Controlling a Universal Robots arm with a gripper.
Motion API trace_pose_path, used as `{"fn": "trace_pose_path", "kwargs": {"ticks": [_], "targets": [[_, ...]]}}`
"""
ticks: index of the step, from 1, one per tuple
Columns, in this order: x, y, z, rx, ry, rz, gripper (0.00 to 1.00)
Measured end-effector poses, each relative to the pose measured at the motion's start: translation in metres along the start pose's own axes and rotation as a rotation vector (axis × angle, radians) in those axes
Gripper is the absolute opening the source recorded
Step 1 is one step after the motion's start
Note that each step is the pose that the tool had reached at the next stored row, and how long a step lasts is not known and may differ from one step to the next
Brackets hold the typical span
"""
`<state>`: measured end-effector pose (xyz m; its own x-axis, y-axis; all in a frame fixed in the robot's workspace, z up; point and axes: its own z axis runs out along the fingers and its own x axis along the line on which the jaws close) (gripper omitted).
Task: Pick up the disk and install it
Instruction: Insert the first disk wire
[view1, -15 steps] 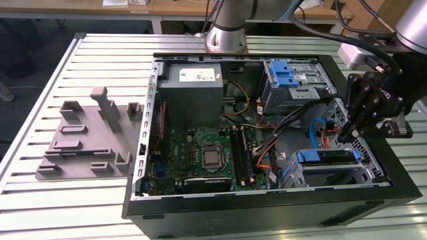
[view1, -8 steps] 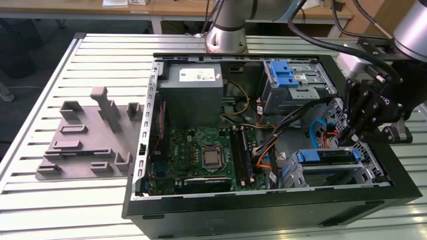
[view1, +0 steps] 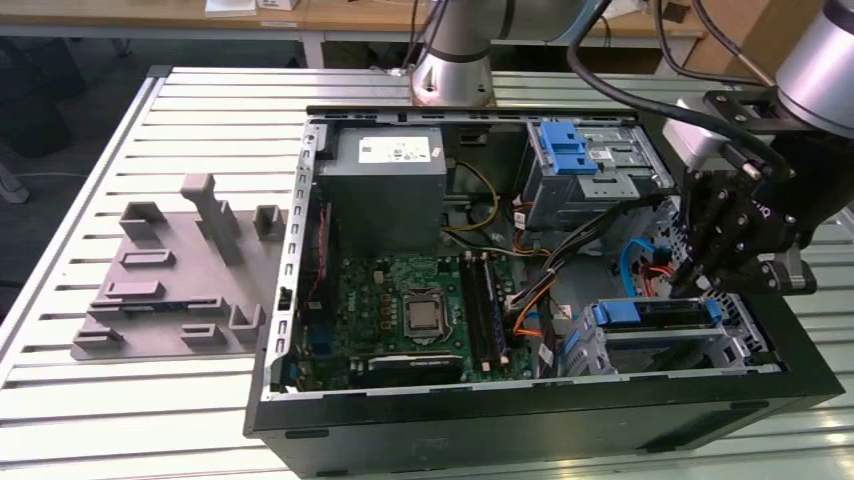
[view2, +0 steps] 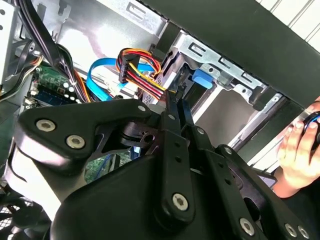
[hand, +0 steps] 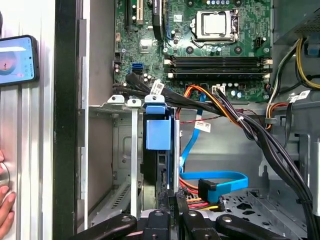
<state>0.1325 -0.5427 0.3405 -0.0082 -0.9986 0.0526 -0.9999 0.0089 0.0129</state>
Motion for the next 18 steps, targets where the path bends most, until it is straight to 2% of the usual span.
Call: {"fn": "trace_pose_path", "kwargs": {"ticks": [6,11,18], "targets": [[0.0015,0.0004,0.0036,0.002,-0.0004,0.0,0.16],[0.0042,0.001,0.006,0.0052,-0.0064,-0.002,0.16],[0.0049,0.0032,0.0076,0.0153,-0.0088,-0.004,0.16]]}}
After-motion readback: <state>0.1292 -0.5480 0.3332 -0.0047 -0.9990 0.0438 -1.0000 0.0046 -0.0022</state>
